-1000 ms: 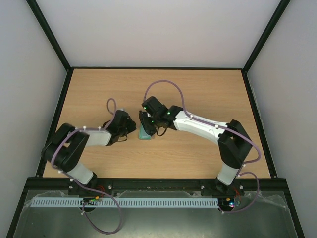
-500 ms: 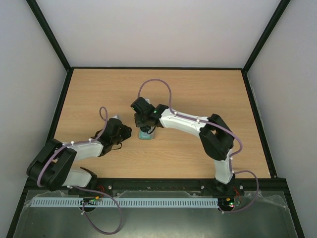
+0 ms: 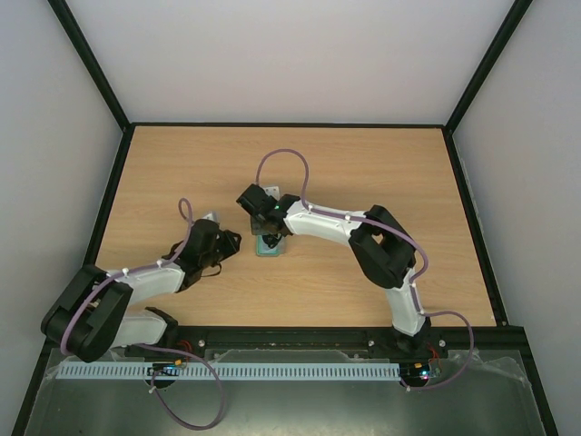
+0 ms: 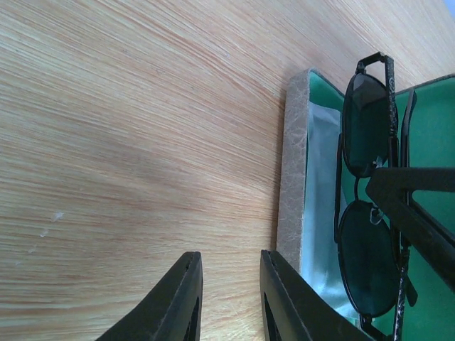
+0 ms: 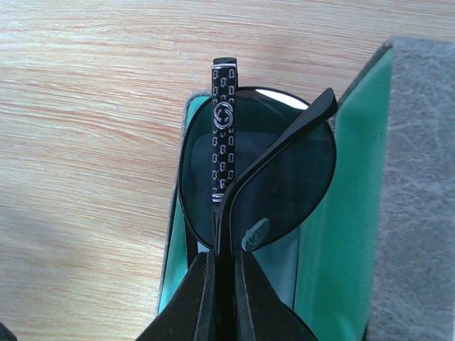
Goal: Organize the sunglasses
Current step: Place the sunglasses in the sunglasses case.
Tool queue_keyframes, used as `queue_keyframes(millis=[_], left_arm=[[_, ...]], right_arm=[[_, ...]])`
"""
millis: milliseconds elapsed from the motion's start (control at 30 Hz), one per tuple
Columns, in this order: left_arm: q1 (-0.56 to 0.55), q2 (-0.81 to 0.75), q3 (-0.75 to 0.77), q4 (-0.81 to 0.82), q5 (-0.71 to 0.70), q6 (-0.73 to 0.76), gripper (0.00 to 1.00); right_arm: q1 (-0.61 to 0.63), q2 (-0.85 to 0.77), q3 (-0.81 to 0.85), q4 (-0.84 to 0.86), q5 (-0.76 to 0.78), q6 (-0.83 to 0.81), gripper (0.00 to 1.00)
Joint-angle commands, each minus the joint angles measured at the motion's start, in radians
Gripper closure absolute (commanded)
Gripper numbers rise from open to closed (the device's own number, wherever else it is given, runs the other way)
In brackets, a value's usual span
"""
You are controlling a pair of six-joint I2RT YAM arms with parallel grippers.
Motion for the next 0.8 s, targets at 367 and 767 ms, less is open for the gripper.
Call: queue_keyframes(millis=[367,767], left_arm=[[0.005,-0.035,-0.043,0.033,0.037,0.013,0.74],[0.004,-0.019,-0.042,0.053,0.048,0.011,0.74]], right_arm=[[0.001,0.066,-0.042,0.069,0.003,0.116,0.99],[0.005,0.091,-0.006,0.059,-0.031,0.115,0.97]])
